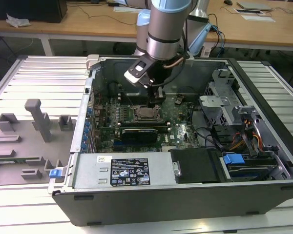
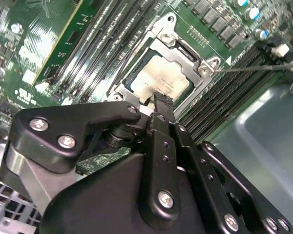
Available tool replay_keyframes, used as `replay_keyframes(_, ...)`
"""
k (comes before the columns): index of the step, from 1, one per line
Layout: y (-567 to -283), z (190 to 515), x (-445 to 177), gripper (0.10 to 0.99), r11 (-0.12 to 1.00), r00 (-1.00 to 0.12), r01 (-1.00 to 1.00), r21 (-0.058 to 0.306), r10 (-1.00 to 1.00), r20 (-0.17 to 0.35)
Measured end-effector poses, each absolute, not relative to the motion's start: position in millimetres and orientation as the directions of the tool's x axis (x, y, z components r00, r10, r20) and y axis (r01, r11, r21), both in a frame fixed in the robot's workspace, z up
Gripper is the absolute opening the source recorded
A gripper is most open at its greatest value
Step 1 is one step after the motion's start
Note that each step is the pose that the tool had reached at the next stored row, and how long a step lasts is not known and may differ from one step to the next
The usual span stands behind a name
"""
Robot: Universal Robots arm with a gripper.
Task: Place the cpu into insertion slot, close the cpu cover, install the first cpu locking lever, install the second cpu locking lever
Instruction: 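Close the cpu cover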
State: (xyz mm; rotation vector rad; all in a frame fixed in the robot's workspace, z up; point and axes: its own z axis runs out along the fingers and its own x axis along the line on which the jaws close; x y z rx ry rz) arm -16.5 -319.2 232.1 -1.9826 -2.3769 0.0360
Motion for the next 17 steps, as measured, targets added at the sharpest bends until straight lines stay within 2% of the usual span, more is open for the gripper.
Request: replay_keyframes(17,-319.2,231.9,-16.5,0.106,0.541,-0.541,0.839,-0.049,0.841,0.016)
